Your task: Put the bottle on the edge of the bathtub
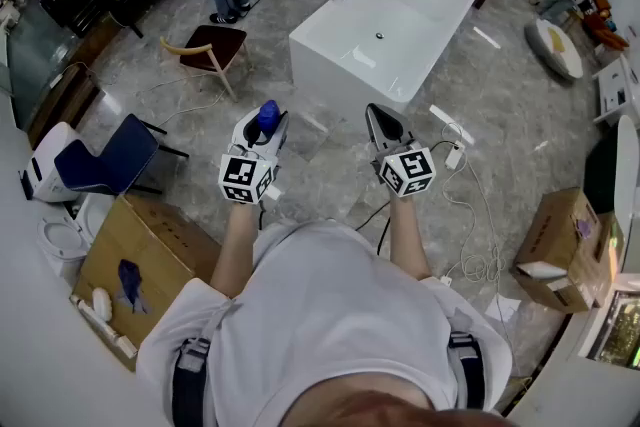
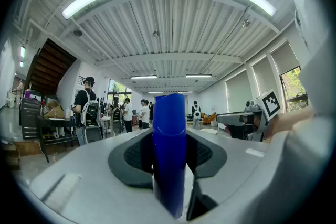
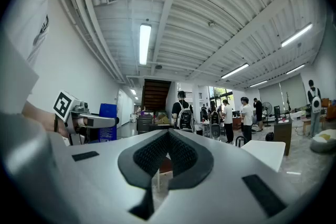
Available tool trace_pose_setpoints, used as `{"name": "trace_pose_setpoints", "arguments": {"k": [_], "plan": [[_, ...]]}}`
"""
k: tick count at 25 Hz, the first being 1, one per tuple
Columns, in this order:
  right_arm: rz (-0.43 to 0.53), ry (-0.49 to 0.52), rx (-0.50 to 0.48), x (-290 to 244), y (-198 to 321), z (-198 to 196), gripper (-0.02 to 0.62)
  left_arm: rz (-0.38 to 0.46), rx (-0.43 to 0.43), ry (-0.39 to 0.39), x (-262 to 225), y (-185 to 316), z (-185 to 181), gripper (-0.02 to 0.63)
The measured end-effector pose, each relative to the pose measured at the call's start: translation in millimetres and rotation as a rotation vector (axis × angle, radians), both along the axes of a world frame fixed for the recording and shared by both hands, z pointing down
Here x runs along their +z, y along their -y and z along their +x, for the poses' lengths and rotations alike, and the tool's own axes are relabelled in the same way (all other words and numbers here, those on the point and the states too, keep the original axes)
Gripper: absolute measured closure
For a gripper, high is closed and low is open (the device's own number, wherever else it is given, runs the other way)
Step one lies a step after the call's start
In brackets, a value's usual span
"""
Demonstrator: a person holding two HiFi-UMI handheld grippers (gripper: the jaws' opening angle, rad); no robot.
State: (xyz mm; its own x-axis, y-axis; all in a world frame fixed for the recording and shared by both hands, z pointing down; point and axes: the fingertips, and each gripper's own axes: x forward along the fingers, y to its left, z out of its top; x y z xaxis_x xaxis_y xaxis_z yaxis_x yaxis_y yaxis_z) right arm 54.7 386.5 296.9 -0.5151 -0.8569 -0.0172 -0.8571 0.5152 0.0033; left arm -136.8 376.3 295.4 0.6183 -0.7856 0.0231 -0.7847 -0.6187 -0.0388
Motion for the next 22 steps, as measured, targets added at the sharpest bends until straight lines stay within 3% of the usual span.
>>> {"name": "trace_pose_setpoints", "arguments": {"k": [11,22], "plan": [[0.029,0.001,-0.028,-10.1,11.4,-11.2,0.595,-0.002,0.021,0.001,5.6,6.3,7.5,0.462],[-0.019,0.029,-0.048,12.4,22.8,2.7,0.595,-0.043,0.000,0.024,23.7,19.7,20.7,0.462]]}}
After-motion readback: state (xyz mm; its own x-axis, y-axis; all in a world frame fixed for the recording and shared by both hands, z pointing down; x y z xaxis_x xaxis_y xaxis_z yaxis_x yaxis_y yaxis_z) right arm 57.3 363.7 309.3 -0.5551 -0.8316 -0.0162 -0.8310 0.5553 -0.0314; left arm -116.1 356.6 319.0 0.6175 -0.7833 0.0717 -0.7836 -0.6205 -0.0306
